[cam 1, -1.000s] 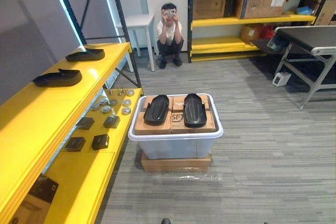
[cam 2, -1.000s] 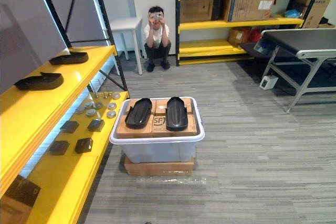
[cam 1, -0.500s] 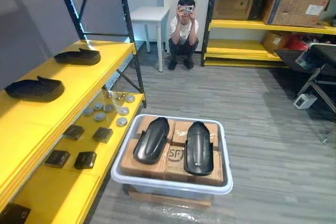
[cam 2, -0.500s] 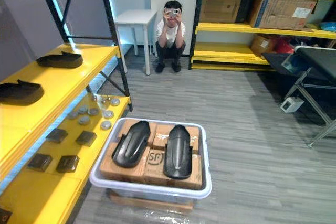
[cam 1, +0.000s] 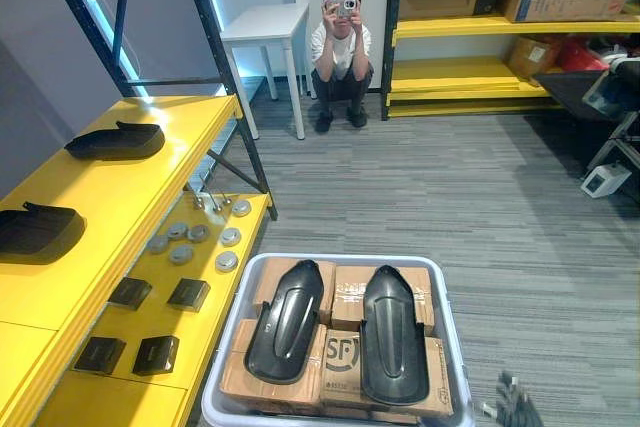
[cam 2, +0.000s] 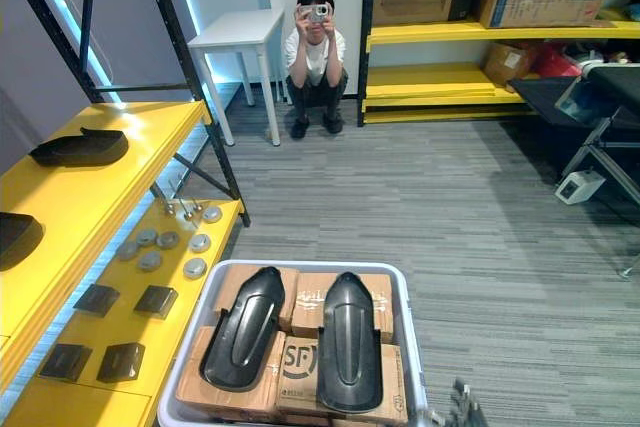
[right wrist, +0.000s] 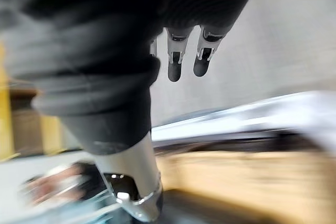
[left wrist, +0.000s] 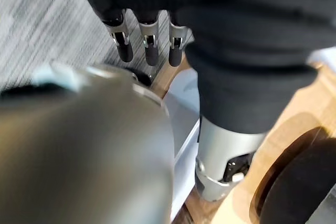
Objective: Walk over and take plastic housings, then place them on the shelf
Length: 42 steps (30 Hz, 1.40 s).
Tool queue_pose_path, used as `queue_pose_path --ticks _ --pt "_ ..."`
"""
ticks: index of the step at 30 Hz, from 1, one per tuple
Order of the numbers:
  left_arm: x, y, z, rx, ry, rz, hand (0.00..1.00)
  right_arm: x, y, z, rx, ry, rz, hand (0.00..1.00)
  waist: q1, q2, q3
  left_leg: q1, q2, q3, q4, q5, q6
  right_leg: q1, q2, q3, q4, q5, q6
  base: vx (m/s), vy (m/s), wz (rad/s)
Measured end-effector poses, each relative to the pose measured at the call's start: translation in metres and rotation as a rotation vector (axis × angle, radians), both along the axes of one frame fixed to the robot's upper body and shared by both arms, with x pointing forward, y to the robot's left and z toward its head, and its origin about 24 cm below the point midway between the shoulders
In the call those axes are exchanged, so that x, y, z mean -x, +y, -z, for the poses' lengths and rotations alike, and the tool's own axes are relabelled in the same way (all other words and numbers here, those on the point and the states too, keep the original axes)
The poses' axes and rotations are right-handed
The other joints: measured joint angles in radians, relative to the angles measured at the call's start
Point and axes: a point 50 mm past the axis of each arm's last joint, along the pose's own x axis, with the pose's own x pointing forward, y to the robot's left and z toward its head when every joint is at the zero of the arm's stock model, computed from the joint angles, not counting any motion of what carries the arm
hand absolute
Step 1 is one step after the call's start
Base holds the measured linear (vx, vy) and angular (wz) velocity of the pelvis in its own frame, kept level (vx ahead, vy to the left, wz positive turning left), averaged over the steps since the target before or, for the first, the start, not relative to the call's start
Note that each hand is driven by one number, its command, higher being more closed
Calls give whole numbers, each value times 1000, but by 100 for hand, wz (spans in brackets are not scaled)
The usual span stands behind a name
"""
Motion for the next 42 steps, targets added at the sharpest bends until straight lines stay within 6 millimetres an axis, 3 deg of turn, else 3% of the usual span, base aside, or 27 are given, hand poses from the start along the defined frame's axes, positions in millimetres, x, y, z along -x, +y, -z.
queue_pose_path --ticks 2,4,5,7,10,13,16,25,26,33,42 --pt "1 1 0 -4 2 15 0 -25 0 -19 34 -85 -18 0 4 -4 11 -2 4 -5 5 -1 -1 -2 5 0 2 0 1 -21 -10 5" --pt "-10 -8 -2 15 -41 37 0 -74 -5 -62 116 -226 -43 0 11 15 58 -43 16 -11 7 6 7 -46 17 3 15 0 0 -117 -14 -3" --pt "-12 -9 -3 18 -49 40 0 -79 -5 -67 126 -240 -46 0 11 16 64 -51 16 -11 7 8 8 -55 18 2 18 0 0 -149 6 2" --pt "-30 -14 -6 31 -95 58 0 -117 -10 -109 203 -323 -60 0 14 24 126 -99 11 -26 -12 43 21 -114 17 -3 41 -1 -1 -197 26 17" --pt "-45 -15 -10 38 -132 71 0 -146 -16 -140 251 -318 -45 0 21 34 183 -152 -20 -57 -35 76 36 -191 -11 -31 116 -26 -4 -184 48 38" --pt "-57 -20 -13 50 -161 85 0 -160 -21 -146 275 -239 -39 0 40 46 212 -202 -48 -75 -28 95 52 -260 -45 -48 196 -56 1 -137 44 36" --pt "-62 -24 -13 64 -173 77 0 -167 -14 -134 268 -121 -78 0 66 61 224 -253 -66 -93 -29 115 63 -315 -63 -65 231 -63 5 -62 28 24" --pt "-67 -24 -13 69 -156 90 0 -168 -16 -137 386 -59 -166 0 69 61 233 -321 -75 -105 7 120 67 -370 -74 -77 266 -71 10 -24 7 7" --pt "-68 -24 -13 68 -157 96 0 -167 -15 -136 410 -46 -177 100 69 61 233 -321 -75 -106 8 120 67 -370 -73 -77 266 -71 10 0 0 0" --pt "-75 -24 -16 52 -195 109 0 -168 -13 -133 606 87 -92 100 69 57 234 -327 -68 -95 -3 124 66 -384 -68 -70 258 -68 8 -7 -37 -4" --pt "-101 -34 -30 18 -319 182 0 -170 -5 -119 638 214 -13 100 73 54 235 -274 -68 -72 -67 144 62 -360 -66 -49 227 -59 4 35 -42 -7"
